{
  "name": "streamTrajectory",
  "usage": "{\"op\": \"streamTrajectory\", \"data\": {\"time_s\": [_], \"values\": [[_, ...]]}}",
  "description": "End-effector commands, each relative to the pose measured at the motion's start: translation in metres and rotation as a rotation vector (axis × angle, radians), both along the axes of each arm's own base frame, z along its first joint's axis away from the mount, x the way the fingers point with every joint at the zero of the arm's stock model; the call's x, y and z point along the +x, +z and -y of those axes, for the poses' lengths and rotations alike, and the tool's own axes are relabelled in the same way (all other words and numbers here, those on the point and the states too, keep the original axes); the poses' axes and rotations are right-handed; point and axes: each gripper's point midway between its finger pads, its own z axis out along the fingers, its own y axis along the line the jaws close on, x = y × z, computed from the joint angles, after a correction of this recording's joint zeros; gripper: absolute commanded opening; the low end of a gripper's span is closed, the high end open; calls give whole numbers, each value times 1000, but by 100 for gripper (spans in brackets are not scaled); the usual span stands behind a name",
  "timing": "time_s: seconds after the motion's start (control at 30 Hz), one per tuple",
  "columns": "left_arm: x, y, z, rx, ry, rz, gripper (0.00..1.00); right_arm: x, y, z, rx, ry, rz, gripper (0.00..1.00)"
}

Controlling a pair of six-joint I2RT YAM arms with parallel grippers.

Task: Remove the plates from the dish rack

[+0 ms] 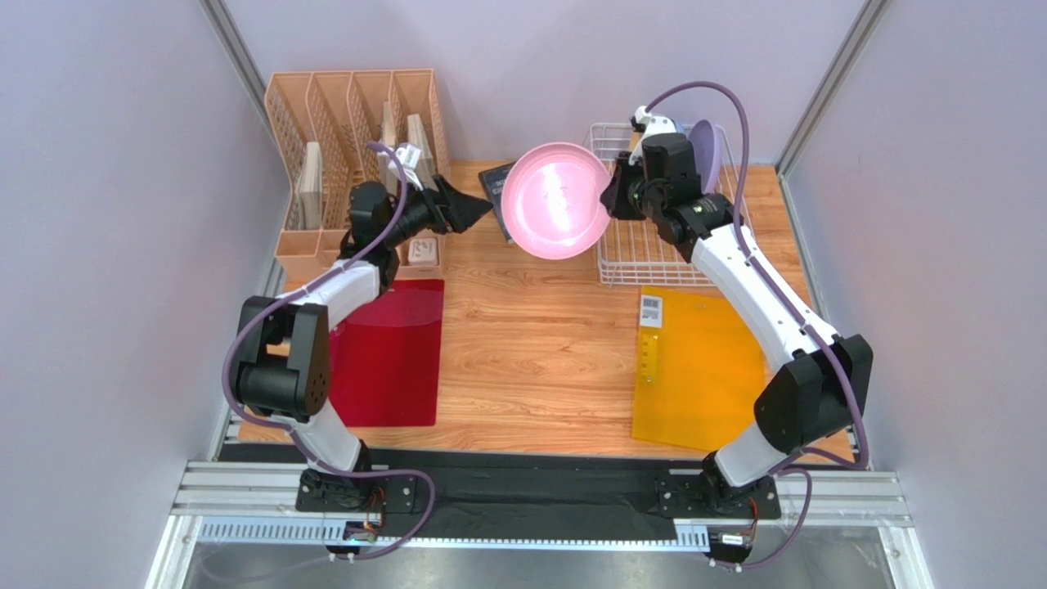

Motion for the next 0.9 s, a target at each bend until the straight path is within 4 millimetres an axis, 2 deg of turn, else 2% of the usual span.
{"op": "streamTrajectory", "data": {"time_s": [0.0,0.07,0.17,0.27,0.3,0.37,0.4,0.47,0.5,0.53,0.6,0.63,0.67,0.7,0.8,0.87], "values": [[-11,19,21,-36,-71,89,94,-14,24,-37,196,136,17,0],[-13,16,27,-34,-81,87,94,-17,22,-48,236,183,-6,0],[-15,14,38,-38,-102,79,82,-20,17,-56,274,217,-28,0],[-15,8,40,-41,-95,56,47,-22,16,-54,270,211,-29,0],[-15,3,38,-37,-85,45,29,-22,16,-53,270,209,-28,0],[-15,-3,37,-14,-77,35,7,-21,17,-49,269,202,-23,1],[-15,-5,36,-8,-74,31,0,-22,17,-49,268,202,-21,10],[-16,-12,34,18,-67,9,0,-19,15,-42,249,165,-23,26],[-17,-14,33,27,-61,0,0,-17,13,-38,226,153,-19,48],[-20,-19,31,43,-57,-28,0,-17,8,-31,196,125,-36,56],[-23,-28,28,87,-47,-40,0,-8,10,-10,120,30,-8,69],[-27,-35,26,108,-41,-72,0,-6,7,2,88,-11,-17,70],[-29,-41,24,139,-38,-77,0,2,12,19,42,-93,15,70],[-34,-51,23,158,-37,-100,0,5,12,30,7,-128,24,79],[-48,-80,17,212,-22,-184,0,20,19,60,-76,-230,60,80],[-57,-92,17,229,-23,-217,0,29,23,77,-129,-305,80,80]]}}
